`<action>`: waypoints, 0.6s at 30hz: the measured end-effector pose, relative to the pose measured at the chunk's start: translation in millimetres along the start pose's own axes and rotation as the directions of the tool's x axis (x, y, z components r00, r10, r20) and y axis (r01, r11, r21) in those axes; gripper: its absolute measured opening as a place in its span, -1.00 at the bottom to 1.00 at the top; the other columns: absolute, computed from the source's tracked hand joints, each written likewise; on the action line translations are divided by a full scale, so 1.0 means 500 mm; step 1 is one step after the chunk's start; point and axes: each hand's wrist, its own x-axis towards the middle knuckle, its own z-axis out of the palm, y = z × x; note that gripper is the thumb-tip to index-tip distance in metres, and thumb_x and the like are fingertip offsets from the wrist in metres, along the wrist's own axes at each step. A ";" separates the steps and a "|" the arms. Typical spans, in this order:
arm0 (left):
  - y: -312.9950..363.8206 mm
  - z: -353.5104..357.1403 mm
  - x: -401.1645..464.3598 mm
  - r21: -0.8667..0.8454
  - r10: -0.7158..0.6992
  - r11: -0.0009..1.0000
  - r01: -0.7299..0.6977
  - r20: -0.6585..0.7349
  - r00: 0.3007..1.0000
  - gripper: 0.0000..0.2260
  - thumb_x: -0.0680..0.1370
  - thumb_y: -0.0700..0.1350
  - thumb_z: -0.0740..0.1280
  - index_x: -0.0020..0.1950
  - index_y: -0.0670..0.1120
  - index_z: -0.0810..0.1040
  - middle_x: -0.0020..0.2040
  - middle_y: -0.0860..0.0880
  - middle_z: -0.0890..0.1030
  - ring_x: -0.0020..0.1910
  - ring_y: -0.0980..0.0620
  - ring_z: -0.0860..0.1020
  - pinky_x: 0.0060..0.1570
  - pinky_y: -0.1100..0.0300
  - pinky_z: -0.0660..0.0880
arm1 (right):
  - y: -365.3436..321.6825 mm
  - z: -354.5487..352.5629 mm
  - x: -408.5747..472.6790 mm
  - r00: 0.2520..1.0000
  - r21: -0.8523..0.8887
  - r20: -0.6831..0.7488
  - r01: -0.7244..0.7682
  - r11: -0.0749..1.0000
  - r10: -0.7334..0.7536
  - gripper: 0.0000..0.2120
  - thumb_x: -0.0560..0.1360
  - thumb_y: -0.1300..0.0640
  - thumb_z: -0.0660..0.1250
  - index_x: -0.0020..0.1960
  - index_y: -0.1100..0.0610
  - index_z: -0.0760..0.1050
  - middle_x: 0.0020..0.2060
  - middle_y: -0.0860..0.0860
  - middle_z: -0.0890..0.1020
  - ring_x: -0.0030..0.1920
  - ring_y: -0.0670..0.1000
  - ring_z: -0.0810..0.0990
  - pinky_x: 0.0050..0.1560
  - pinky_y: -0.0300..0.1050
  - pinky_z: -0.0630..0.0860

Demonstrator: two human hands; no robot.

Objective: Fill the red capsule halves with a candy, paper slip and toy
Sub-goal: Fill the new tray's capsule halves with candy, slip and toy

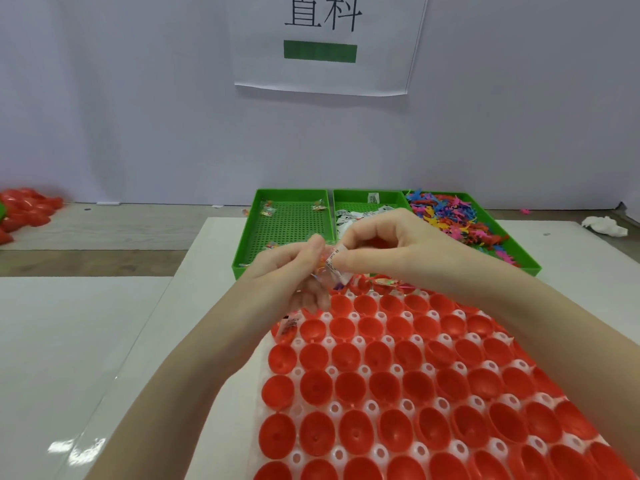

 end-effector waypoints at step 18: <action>-0.002 -0.019 -0.006 0.204 0.116 0.970 -0.129 0.074 0.990 -0.70 0.43 0.05 0.30 -0.11 -0.18 0.61 -0.33 -0.19 0.54 -0.35 0.09 0.51 -0.31 0.37 0.47 | -0.007 0.015 -0.015 0.953 -0.068 -0.261 0.142 0.988 -0.155 -0.95 0.41 0.25 0.41 -0.14 0.15 0.58 -0.47 -0.04 0.23 -0.55 -0.18 0.25 -0.49 -0.51 0.27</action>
